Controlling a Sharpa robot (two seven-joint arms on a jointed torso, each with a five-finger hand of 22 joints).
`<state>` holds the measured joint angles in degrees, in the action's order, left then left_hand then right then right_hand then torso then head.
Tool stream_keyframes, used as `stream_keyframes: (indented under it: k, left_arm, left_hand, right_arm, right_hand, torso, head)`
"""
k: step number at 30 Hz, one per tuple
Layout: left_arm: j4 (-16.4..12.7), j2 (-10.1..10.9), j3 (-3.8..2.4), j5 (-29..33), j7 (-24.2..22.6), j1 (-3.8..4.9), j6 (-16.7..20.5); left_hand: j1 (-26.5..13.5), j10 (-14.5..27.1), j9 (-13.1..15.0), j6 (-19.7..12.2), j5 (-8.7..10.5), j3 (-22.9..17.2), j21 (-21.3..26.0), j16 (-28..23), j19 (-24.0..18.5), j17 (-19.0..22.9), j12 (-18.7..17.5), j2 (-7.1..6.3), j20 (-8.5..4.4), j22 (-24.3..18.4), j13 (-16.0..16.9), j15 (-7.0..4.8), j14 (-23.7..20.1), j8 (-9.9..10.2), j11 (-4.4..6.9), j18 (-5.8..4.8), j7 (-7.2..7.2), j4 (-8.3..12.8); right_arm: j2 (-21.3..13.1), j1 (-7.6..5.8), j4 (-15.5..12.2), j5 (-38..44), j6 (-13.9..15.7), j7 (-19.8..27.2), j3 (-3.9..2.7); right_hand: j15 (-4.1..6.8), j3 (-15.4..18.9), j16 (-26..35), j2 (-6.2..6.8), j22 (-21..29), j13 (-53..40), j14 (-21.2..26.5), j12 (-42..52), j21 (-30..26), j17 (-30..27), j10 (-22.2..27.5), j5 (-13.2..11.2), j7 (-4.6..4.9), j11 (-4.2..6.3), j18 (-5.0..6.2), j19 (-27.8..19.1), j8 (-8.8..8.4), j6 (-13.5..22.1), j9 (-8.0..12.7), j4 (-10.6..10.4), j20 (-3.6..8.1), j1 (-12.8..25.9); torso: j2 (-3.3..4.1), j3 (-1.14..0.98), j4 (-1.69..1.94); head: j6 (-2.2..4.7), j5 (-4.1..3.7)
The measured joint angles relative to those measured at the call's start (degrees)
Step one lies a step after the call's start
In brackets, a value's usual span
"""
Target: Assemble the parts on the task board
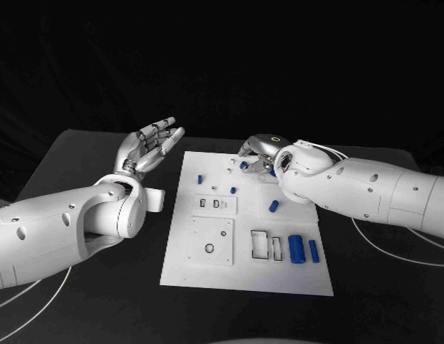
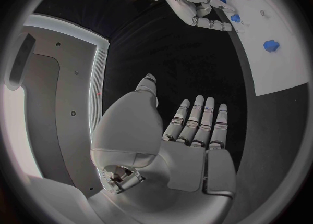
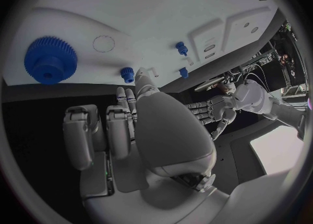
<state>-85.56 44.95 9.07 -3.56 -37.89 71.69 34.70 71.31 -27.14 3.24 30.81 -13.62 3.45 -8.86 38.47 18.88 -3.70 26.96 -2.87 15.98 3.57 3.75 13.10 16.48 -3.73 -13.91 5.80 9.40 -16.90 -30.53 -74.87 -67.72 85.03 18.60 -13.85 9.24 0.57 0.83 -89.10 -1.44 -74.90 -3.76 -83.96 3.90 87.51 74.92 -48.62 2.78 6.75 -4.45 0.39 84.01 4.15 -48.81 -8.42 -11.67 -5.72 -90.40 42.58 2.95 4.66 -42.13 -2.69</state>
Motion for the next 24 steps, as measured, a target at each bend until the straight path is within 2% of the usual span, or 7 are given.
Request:
stream_keyframes:
  k: [9,14,15,17,21,24]
  left_arm:
    - [0.06,-0.04,0.01,0.0,0.11,0.0,-0.04]
    - [0.08,-0.04,0.01,0.0,0.15,0.0,-0.05]
    - [0.08,-0.04,0.01,0.0,0.16,0.0,-0.05]
    - [0.1,-0.04,0.01,0.0,0.17,0.0,-0.06]
    - [0.13,-0.07,0.01,0.0,0.2,0.0,-0.07]
    - [0.18,-0.12,0.01,0.0,0.22,0.0,-0.08]
  left_hand:
    - [0.0,0.0,0.0,0.0,0.0,0.0,0.0,0.0,0.0,0.0,0.0,0.0,0.0,0.0,0.0,0.0,0.0,0.0,0.0,0.0,0.0,0.0]
    - [0.0,0.0,0.0,0.0,0.0,0.0,0.0,0.0,0.0,0.0,0.0,0.0,0.0,0.0,0.0,0.0,0.0,0.0,0.0,0.0,0.0,0.0]
    - [0.0,0.0,0.0,0.0,0.0,0.0,0.0,0.0,0.0,0.0,0.0,0.0,0.0,0.0,0.0,0.0,0.0,0.0,0.0,0.0,0.0,0.0]
    - [0.0,0.0,0.0,0.0,0.0,0.0,0.0,0.0,0.0,0.0,0.0,0.0,0.0,0.0,0.0,0.0,0.0,0.0,0.0,0.0,0.0,0.0]
    - [0.0,0.0,0.0,0.0,0.0,0.0,0.0,0.0,0.0,0.0,0.0,0.0,0.0,0.0,0.0,0.0,0.0,0.0,0.0,0.0,0.0,0.0]
    - [0.0,0.0,0.0,0.0,0.0,0.0,0.0,0.0,0.0,0.0,0.0,0.0,0.0,0.0,0.0,0.0,0.0,0.0,0.0,0.0,0.0,0.0]
  right_arm:
    - [0.33,0.0,0.3,0.76,-2.47,-0.87,0.0]
    - [0.43,0.0,0.34,0.94,-3.16,-1.17,-0.01]
    - [0.45,0.0,0.35,0.97,-3.25,-1.2,-0.01]
    - [0.49,0.0,0.36,1.01,-3.41,-1.28,-0.02]
    - [0.57,0.0,0.42,1.08,-3.73,-1.41,-0.02]
    - [0.59,-0.01,0.44,1.12,-3.88,-1.49,-0.02]
  right_hand:
    - [0.37,-0.38,0.0,-1.06,0.0,-0.07,0.04,0.74,0.0,0.0,-3.88,0.0,-0.46,0.59,0.01,0.0,0.48,-2.27,0.22,0.38,0.4,-0.6]
    - [0.48,-0.57,-0.22,-1.89,-0.04,-0.07,-0.07,1.17,0.0,-0.01,-5.96,0.0,-0.9,0.99,0.0,-0.01,0.48,-3.31,0.31,0.51,0.44,-0.52]
    - [0.5,-0.75,-0.22,-2.09,-0.04,-0.07,-0.04,1.18,0.0,-0.01,-6.28,0.0,-1.07,1.12,0.01,0.0,0.65,-3.54,0.31,0.39,0.81,-0.72]
    - [0.87,-1.02,-0.22,-2.26,-0.04,-0.06,-0.07,1.18,0.0,-0.01,-7.15,0.0,-1.13,1.23,0.01,-0.01,0.92,-4.36,0.31,0.37,0.81,-0.9]
    - [0.88,-1.45,-0.22,-2.89,-0.04,-0.05,-0.08,1.4,0.0,-0.01,-8.85,0.0,-1.31,1.46,0.0,-0.01,1.37,-5.8,0.31,0.27,0.81,-1.03]
    - [1.29,-1.73,-0.22,-3.17,-0.04,0.01,-0.07,1.41,0.0,-0.01,-10.31,0.0,-1.46,1.67,0.0,-0.01,1.82,-7.15,0.28,-0.03,1.23,-1.22]
  torso:
    - [0.03,0.0,0.03]
    - [0.03,0.0,0.03]
    - [0.03,0.0,0.03]
    - [0.03,0.0,0.03]
    - [0.03,0.0,0.03]
    - [0.03,0.0,0.03]
  head:
    - [0.04,-0.06]
    - [0.05,-0.01]
    - [0.05,-0.01]
    - [0.07,-0.01]
    - [0.13,0.0]
    - [0.14,0.0]
